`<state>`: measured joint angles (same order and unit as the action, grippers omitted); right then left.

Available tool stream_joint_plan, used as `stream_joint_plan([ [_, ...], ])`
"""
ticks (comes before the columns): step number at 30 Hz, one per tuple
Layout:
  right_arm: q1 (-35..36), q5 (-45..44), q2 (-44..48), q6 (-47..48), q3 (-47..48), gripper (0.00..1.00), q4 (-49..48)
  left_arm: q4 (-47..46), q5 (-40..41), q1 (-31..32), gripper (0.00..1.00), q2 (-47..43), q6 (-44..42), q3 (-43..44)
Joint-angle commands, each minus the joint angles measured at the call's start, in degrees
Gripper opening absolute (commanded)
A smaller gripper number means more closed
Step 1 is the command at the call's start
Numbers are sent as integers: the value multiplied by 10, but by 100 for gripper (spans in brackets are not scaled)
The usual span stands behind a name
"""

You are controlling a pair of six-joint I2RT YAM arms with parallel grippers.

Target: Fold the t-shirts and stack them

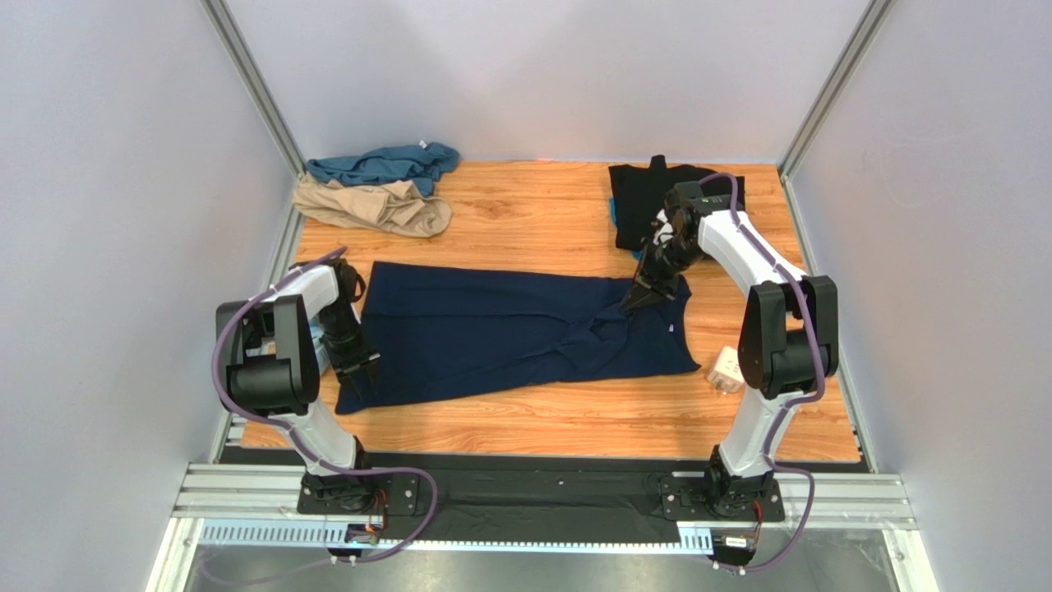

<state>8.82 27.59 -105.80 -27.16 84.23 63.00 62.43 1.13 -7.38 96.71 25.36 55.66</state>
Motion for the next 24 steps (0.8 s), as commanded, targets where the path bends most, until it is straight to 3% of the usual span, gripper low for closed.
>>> stream_joint_plan([
  [1, -16, 12, -6, -11, 49, 0, -10, 16, -8, -4, 39, 6, -6, 13],
  [14, -21, 28, -13, -25, 59, 0, -12, 2, -22, 0, 37, 44, -10, 17],
  [21, -21, 36, 3, -39, 39, 0, -24, -5, 8, 38, 35, 75, -1, 19],
  [24, -18, 36, 13, -40, 31, 0, -25, -15, 7, 47, 28, 85, 3, 12],
])
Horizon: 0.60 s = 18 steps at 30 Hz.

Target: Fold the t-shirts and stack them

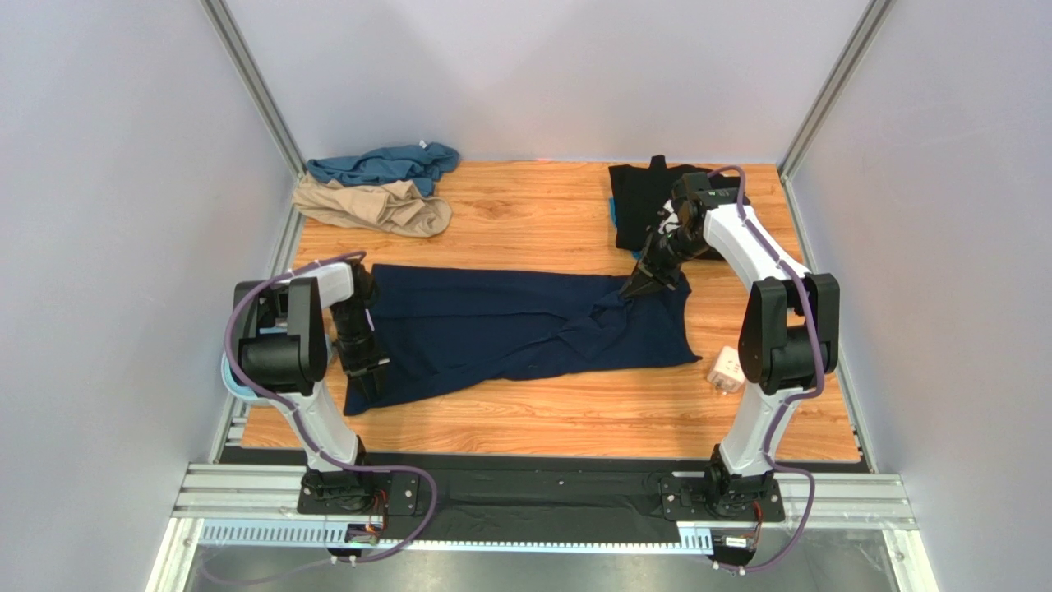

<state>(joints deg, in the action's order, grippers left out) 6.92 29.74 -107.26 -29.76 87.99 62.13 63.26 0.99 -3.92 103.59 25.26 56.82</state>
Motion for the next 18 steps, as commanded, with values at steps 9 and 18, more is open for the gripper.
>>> stream_joint_plan([
  [9, -2, 10, 44, -21, -20, 0, -22, -40, 11, 14, 0, 29, 2, -6],
  [18, -3, 5, 55, -20, -26, 0, -20, -36, 44, 14, 0, -14, -1, 45],
])
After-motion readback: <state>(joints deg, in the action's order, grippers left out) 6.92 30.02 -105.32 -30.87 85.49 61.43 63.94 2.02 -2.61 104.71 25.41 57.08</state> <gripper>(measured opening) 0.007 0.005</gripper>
